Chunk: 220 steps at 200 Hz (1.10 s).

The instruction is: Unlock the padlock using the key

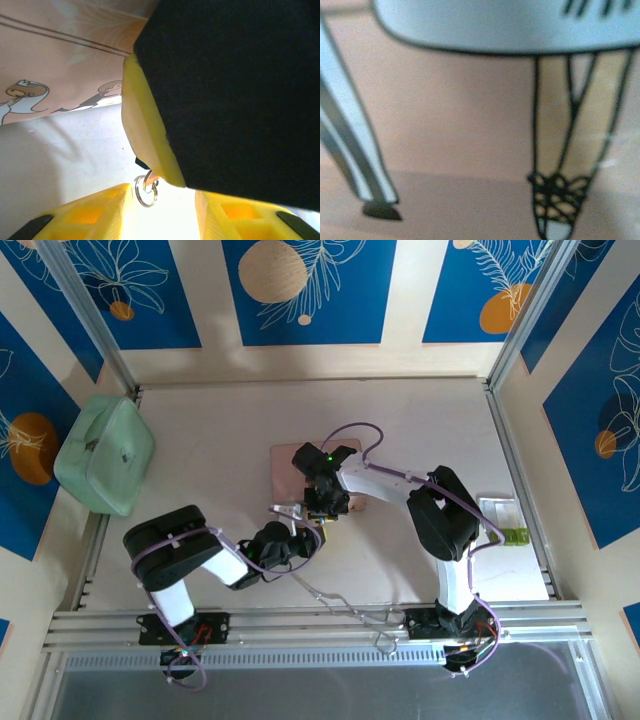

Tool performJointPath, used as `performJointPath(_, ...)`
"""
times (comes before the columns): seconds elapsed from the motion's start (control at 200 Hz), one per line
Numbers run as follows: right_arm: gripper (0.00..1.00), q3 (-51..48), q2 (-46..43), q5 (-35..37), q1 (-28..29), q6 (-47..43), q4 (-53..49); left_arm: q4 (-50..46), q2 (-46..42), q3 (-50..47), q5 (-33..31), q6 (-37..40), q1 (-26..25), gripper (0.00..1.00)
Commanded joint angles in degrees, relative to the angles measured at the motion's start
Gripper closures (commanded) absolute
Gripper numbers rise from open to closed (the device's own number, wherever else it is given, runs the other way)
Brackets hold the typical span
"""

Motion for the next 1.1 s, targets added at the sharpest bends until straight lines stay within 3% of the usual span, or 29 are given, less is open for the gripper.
performJointPath(0.0, 0.79, 0.8, 0.3, -5.1, -0.4, -0.6, 0.1, 1.8, 1.4, 1.0, -0.4, -0.8, 0.4, 0.65)
performJointPath(0.455, 0.79, -0.3, -0.4, -5.9, -0.6, -0.1, 0.7, 4.5, 5.0, 2.5, 0.3, -1.9, 2.0, 0.79)
performJointPath(0.915, 0.77, -1.2, -0.9, -5.9, -0.8, 0.6, 2.0, 4.7, 3.0, 3.0, 2.3, -4.2, 2.4, 0.94)
performJointPath(1.096, 0.62, -3.2, -3.3, -5.3, -1.4, 0.9, 4.1, 3.8, 1.8, 3.1, 3.5, -5.9, 3.4, 1.00)
